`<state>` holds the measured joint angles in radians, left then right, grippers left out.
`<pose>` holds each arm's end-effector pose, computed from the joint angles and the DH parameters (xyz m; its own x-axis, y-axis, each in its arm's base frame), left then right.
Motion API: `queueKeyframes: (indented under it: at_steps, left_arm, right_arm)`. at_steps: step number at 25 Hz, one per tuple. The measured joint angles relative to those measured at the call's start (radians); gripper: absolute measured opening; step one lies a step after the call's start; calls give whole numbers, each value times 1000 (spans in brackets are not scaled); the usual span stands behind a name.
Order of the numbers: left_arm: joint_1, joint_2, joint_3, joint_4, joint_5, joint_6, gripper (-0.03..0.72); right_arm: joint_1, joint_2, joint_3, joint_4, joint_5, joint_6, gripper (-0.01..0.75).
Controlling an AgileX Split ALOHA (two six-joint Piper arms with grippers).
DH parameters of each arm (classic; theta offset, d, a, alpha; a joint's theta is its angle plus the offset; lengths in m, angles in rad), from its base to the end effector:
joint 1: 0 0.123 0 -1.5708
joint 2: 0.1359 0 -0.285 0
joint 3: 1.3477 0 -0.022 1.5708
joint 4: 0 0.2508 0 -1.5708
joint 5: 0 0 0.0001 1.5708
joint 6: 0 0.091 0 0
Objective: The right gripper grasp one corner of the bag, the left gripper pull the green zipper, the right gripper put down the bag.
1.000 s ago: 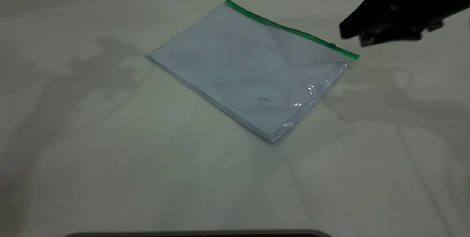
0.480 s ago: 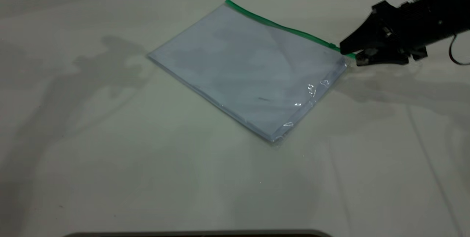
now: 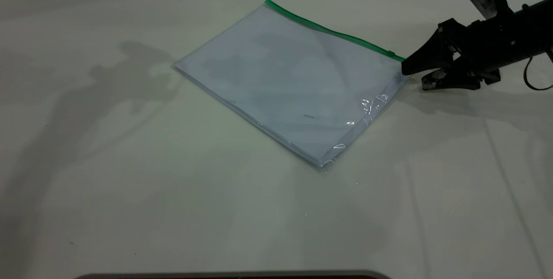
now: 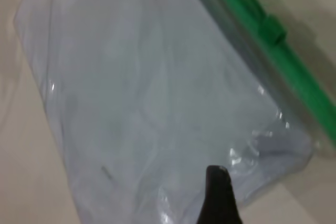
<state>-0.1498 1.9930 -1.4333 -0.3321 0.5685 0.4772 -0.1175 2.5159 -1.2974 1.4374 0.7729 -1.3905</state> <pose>0.4242 -0.0802 0.1940 -0.7785 0.3098 -0.5458 0.3962 0.9171 -0.0446 0.4028 0.0159 -0.0230 -0.9450 0.1079 -0.3088 -0.1301 0.7422 0.6574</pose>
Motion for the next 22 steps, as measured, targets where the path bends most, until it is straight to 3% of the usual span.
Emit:
queueKeyframes:
  at_steps: [12,18,20,22]
  left_arm:
    - [0,0,0,0,0,0,569]
    - [0,0,0,0,-3,0,569]
    - [0,0,0,0,-4,0,569]
    - [0,0,0,0,-4,0,569]
  right_arm:
    - [3,95,-106,23,69,-35,592]
    - [54,106,-107,68,88,-91,588]
    - [71,112,-114,91,88,-106,559]
    - [79,116,-118,100,90,-123,476]
